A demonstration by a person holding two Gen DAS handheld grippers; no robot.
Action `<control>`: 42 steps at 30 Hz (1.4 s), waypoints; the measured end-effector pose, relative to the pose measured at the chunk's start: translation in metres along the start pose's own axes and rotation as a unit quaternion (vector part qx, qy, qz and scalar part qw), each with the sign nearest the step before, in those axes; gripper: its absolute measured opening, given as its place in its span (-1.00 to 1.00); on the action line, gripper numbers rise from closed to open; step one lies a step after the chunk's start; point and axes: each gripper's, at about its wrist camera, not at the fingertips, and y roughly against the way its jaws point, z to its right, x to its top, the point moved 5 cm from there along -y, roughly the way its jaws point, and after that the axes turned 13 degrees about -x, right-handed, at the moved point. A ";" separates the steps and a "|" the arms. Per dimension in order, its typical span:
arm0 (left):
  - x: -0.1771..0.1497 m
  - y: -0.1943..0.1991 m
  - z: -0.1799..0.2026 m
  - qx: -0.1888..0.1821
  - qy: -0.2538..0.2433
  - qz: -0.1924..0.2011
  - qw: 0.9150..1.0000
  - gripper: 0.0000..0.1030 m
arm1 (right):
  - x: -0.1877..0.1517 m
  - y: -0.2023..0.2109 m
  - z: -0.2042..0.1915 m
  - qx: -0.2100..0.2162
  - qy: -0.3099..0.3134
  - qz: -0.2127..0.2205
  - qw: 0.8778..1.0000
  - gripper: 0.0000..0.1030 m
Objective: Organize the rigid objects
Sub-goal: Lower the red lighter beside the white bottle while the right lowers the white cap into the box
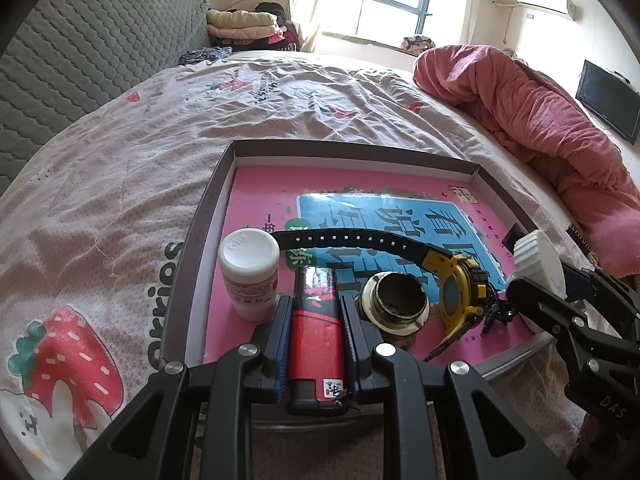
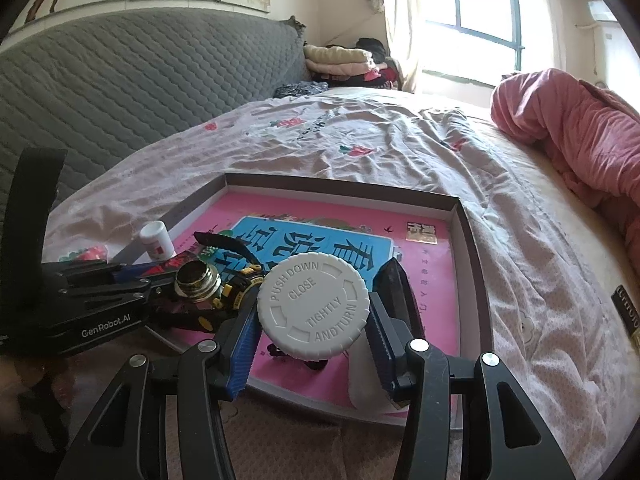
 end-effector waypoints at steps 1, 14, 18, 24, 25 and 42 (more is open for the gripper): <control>0.000 0.000 0.000 0.000 -0.001 -0.001 1.000 -0.55 | 0.000 0.000 -0.002 0.004 0.001 0.001 1.000 0.00; -0.002 -0.002 0.004 -0.003 -0.010 -0.005 1.000 -0.55 | -0.008 -0.009 -0.018 0.010 0.042 -0.022 0.999 0.00; -0.002 -0.003 0.006 -0.004 -0.012 -0.007 1.000 -0.55 | -0.009 -0.011 -0.022 0.009 0.055 -0.023 0.998 0.00; -0.002 -0.004 0.008 0.001 -0.021 -0.012 1.000 -0.55 | -0.007 -0.018 -0.026 -0.003 0.073 -0.025 0.997 0.00; -0.002 -0.004 0.009 0.002 -0.021 -0.013 1.000 -0.55 | -0.007 -0.018 -0.026 -0.004 0.075 -0.025 0.997 0.00; -0.002 -0.005 0.009 0.005 -0.024 -0.015 1.000 -0.55 | -0.006 -0.022 -0.027 0.007 0.083 -0.035 0.996 0.01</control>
